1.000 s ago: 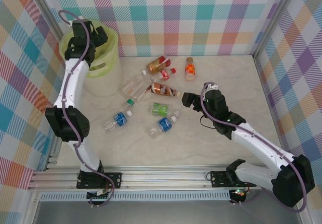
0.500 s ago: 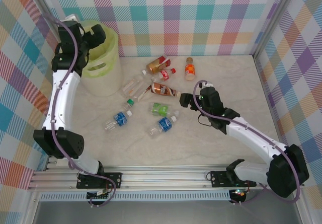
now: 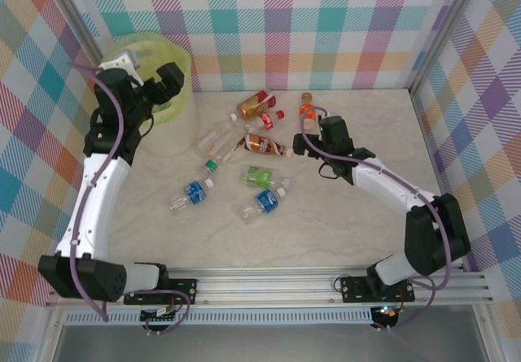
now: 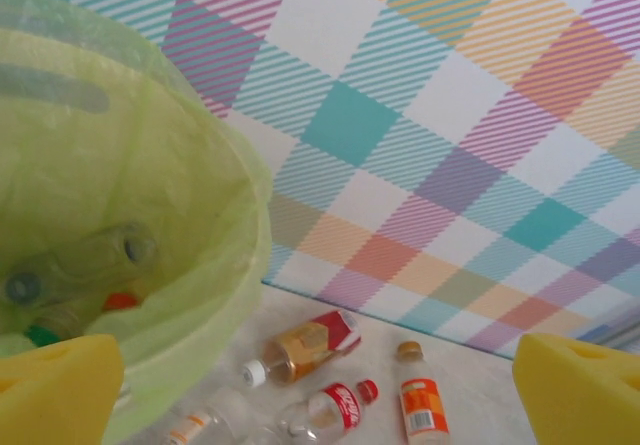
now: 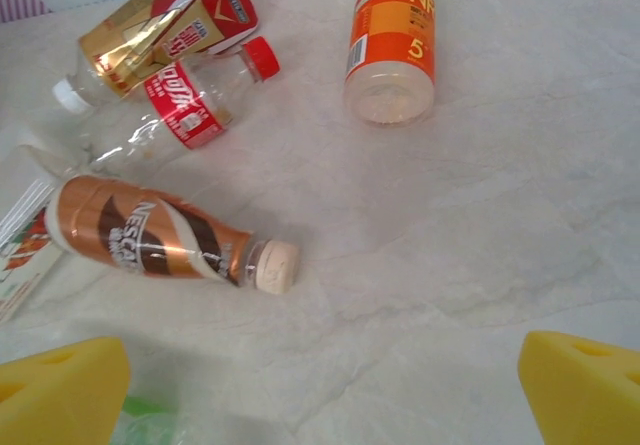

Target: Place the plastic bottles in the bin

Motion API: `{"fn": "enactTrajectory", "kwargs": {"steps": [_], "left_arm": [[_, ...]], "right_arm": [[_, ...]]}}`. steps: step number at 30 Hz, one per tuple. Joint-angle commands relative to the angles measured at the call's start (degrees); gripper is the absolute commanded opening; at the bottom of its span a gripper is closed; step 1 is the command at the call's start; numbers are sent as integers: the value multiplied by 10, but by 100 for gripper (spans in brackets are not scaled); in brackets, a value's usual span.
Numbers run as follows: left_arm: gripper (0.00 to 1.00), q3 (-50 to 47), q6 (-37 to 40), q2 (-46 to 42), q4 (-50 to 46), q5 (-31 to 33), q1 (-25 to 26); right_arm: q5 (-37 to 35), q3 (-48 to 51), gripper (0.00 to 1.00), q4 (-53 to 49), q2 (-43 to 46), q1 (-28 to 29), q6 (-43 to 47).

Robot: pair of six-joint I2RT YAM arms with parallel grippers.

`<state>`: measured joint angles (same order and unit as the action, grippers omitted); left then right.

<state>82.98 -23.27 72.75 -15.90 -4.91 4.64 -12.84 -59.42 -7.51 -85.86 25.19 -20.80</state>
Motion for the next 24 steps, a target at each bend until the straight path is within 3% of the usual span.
{"fn": "enactTrajectory", "kwargs": {"steps": [1,6,10,15,19,24], "left_arm": [[100,-50,-42,-58,53,-52,5],[100,-131,-58,-132,19,-37,5],[100,-200,-70,-174,19,-26,5],[100,-217,-76,-163,-35,-50,4],[100,-228,-75,-166,-42,-43,4],[100,-242,-75,-173,-42,-19,4]], "right_arm": [[36,-46,100,-1,-38,-18,38],[113,-138,100,-35,-138,-44,56],[133,-243,100,-104,-230,-46,42],[-10,-338,100,-162,-328,-51,-8],[40,-425,100,-204,-399,-72,21],[27,-531,99,-261,-479,-77,59]]}}
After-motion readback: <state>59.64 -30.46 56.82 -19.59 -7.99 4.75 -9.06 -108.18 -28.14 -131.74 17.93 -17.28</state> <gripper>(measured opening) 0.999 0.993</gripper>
